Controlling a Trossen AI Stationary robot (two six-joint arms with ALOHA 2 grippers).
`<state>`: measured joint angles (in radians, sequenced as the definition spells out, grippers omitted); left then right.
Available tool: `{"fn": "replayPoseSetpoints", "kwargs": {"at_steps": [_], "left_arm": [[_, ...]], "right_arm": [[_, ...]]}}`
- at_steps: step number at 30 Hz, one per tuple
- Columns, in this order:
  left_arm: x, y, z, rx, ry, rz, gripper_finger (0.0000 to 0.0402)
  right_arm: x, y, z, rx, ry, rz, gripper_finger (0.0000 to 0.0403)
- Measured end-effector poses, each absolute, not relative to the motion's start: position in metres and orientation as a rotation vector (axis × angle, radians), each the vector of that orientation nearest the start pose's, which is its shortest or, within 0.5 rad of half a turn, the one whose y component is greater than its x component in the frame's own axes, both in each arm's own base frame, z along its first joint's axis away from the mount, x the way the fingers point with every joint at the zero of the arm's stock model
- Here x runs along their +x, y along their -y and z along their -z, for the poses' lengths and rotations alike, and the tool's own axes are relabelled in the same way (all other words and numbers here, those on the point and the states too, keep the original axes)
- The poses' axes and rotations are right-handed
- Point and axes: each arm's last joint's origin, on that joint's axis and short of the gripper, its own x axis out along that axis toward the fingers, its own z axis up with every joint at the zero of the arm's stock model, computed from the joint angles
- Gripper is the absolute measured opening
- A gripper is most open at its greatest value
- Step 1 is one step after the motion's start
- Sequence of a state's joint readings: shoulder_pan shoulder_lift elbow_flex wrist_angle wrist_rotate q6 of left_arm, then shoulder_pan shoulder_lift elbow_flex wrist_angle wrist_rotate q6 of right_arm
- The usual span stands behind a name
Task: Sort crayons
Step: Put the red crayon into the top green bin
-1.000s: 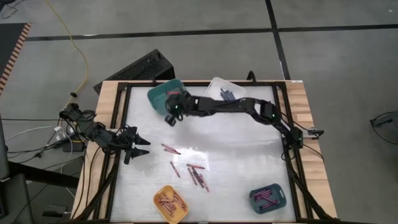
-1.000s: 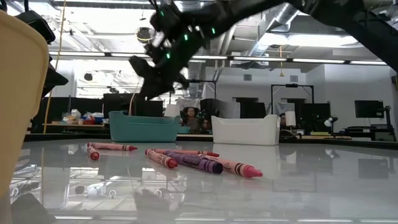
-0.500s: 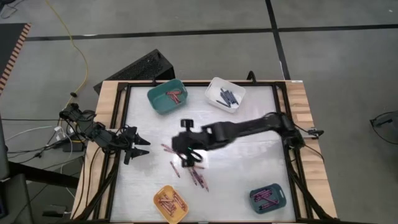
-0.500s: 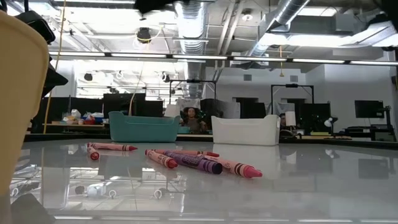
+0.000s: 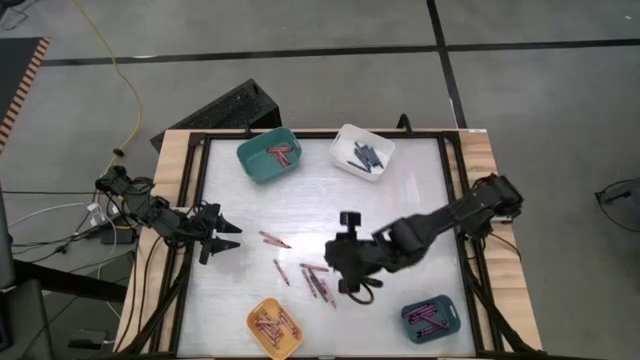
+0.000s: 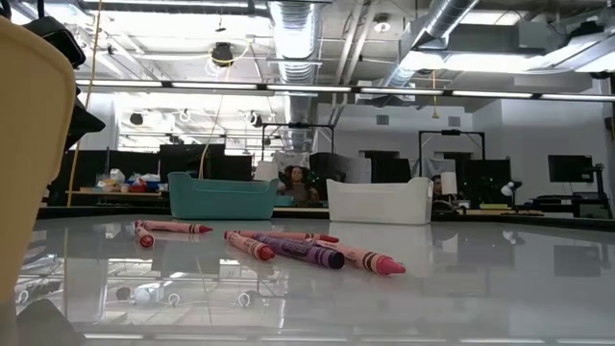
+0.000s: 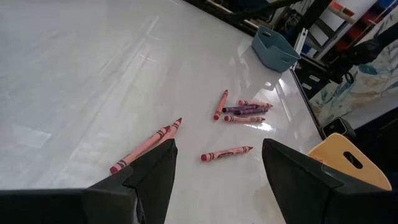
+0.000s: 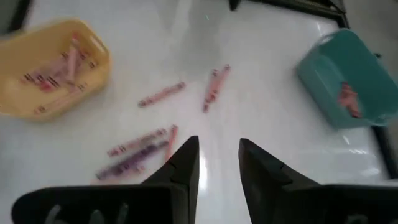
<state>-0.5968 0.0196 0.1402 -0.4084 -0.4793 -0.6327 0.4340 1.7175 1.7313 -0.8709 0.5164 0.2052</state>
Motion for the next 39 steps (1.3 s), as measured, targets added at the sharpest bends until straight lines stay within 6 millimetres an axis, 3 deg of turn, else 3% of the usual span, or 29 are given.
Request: {"fn": "replayPoseSetpoints", "kwargs": {"at_steps": [7, 14, 29, 39], "left_arm": [[0.075, 0.035, -0.171, -0.481, -0.274, 0.034, 0.0228], [0.075, 0.035, -0.171, -0.481, -0.273, 0.031, 0.0228], [0.075, 0.035, -0.171, -0.481, -0.274, 0.034, 0.0228], [0.075, 0.035, -0.171, -0.481, -0.273, 0.033, 0.0228]], "right_arm": [[0.333, -0.165, -0.282, -0.12, -0.57, 0.09, 0.0108], [0.331, -0.17, -0.219, -0.043, -0.373, 0.052, 0.0108], [0.349, -0.153, -0.142, -0.036, -0.461, 0.122, 0.0108], [0.355, -0.143, -0.11, 0.006, -0.536, 0.18, 0.0108]]}}
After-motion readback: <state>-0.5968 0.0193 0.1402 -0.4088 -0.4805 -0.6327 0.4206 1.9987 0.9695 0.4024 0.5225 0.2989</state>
